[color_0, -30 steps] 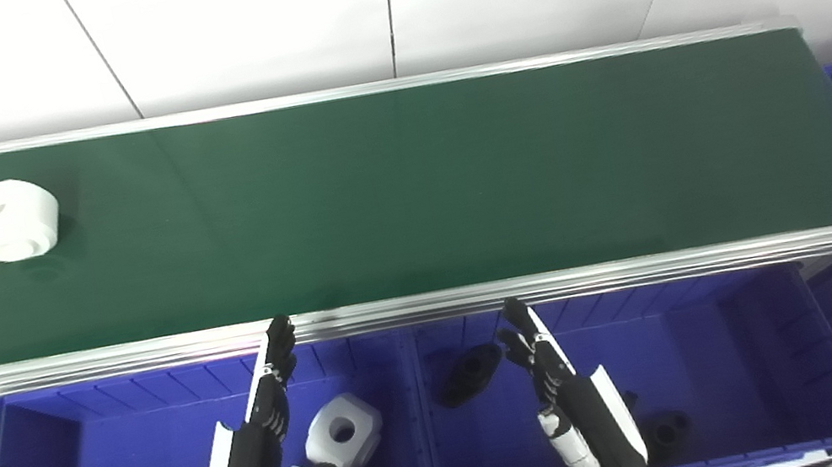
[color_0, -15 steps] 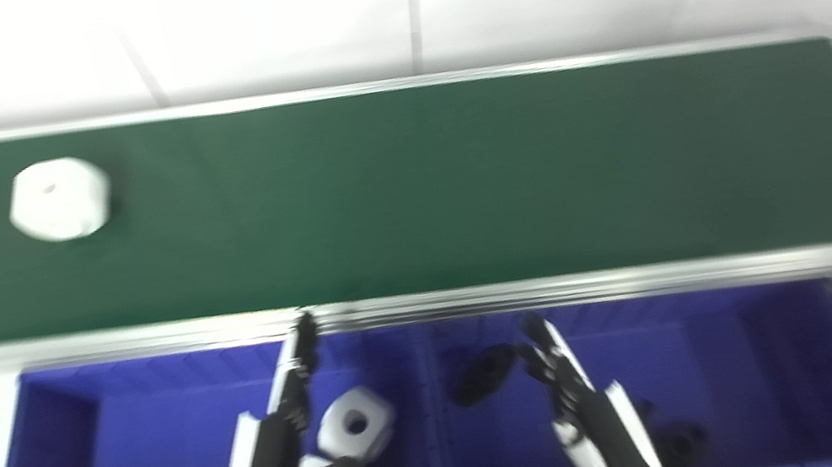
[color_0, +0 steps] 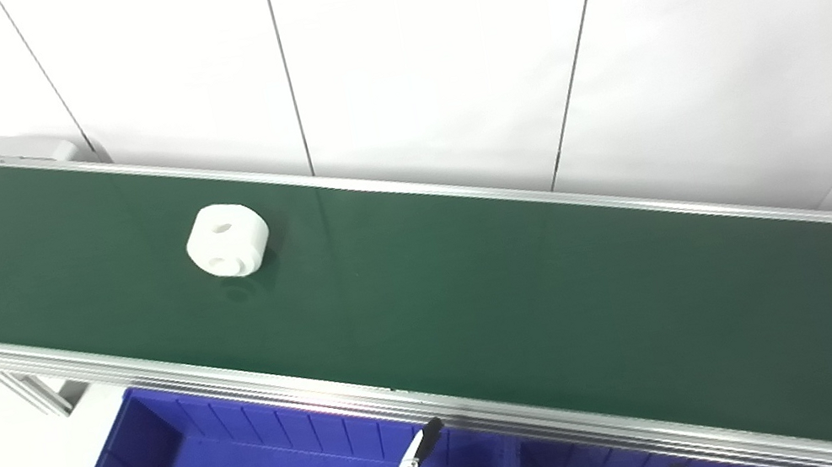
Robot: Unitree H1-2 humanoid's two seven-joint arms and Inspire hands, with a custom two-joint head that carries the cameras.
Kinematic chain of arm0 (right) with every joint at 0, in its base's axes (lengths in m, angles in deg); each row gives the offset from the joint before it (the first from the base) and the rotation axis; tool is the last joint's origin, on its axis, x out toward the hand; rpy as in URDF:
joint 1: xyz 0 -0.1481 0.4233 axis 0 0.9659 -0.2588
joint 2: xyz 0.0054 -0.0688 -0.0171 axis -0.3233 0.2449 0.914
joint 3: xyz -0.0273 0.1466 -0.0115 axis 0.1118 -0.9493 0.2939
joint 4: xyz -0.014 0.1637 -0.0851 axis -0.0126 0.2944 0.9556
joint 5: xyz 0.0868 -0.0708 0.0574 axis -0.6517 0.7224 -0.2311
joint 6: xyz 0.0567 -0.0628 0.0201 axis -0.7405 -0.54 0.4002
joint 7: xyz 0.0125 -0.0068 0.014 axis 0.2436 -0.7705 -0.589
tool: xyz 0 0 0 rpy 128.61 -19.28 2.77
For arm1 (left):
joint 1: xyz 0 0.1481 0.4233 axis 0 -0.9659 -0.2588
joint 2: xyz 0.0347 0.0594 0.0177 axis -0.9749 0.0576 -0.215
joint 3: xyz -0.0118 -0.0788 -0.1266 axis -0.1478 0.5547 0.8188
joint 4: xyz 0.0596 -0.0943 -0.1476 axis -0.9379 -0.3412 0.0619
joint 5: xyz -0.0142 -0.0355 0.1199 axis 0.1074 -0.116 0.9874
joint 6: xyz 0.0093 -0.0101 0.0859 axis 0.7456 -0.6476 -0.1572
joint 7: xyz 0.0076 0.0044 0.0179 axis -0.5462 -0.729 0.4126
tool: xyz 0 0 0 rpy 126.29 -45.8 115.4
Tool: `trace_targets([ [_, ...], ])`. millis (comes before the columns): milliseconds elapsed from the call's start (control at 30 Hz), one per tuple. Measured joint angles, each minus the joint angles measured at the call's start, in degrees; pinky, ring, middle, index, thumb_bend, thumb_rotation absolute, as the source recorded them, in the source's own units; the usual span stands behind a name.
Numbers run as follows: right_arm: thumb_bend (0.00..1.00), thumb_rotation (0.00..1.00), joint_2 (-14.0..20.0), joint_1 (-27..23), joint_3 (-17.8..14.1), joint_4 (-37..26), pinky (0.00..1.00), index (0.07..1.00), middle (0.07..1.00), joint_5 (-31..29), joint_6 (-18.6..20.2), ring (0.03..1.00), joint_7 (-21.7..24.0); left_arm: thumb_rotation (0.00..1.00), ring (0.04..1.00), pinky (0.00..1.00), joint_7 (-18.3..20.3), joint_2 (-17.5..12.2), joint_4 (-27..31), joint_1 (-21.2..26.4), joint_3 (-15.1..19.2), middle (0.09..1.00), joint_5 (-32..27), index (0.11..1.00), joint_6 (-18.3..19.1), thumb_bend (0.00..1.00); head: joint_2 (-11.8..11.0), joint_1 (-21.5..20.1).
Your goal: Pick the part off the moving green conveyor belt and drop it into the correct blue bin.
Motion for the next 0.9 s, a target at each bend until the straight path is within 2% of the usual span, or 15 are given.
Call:
trace_targets([
  [200,0.9,1.0,-0.2,0.04,-0.46,0.0,1.0,1.0,1.0,-1.39,0.0,1.0,0.43,0.75,1.0,0.87,-1.09,-0.11,0.01,0.05,-0.94,1.0,0.34,1.0,0.0,0.86,0.26,0.44],
  [400,0.89,1.0,-0.47,0.04,-0.49,0.01,1.0,1.0,1.0,-1.34,0.01,1.0,1.18,0.71,0.992,0.87,-2.72,-2.08,0.88,1.49,-3.95,1.0,0.23,1.0,0.01,0.91,0.17,0.27],
  [500,0.89,1.0,-0.8,0.11,-0.64,0.04,1.0,1.0,1.0,-1.19,0.0,1.0,1.19,0.69,0.959,0.83,-2.71,-2.5,5.59,1.65,-4.42,0.99,-2.16,1.0,0.05,0.88,-0.09,-0.35],
  [600,0.88,1.0,-0.87,0.13,-0.68,0.27,1.0,1.0,1.0,-1.19,0.0,1.0,1.27,0.71,0.856,0.7,-5.11,-2.49,12.28,2.63,-5.33,0.926,-1.21,0.984,-0.15,0.84,-0.09,-0.97],
  [633,0.88,1.0,-0.85,0.12,-0.73,0.34,1.0,1.0,1.0,-1.2,0.0,1.0,1.32,0.65,0.831,0.71,-6.44,-2.44,13.99,3.2,-5.41,0.875,-0.45,0.951,-0.37,0.91,-0.09,-0.97],
  [667,0.88,1.0,-0.79,0.11,-0.77,0.37,1.0,1.0,1.0,-1.22,0.0,1.0,1.39,0.63,0.823,0.71,-6.62,-2.34,15.86,3.95,-5.31,0.858,-0.6,0.94,-0.48,0.94,-0.17,-1.05],
  [700,0.89,1.0,-0.76,0.1,-0.85,0.37,1.0,1.0,1.0,-1.26,0.01,1.0,1.46,0.59,0.817,0.71,-6.49,-2.06,17.69,4.84,-4.84,0.84,-1.27,0.928,-0.58,0.98,-0.18,-0.97],
  [800,0.88,1.0,-0.74,0.17,-0.98,0.37,1.0,1.0,1.0,-1.33,0.03,0.997,1.62,0.57,0.837,0.73,-5.31,-1.22,21.73,7.65,-1.74,0.861,-2.14,0.957,-0.56,1.0,-0.35,-0.97],
  [900,0.89,1.0,-0.76,0.15,-1.03,0.44,1.0,1.0,1.0,-1.6,0.04,0.994,1.83,0.5,0.823,0.72,-3.35,-1.58,24.07,12.08,2.98,0.838,1.61,0.857,0.26,1.0,-0.79,-0.79],
])
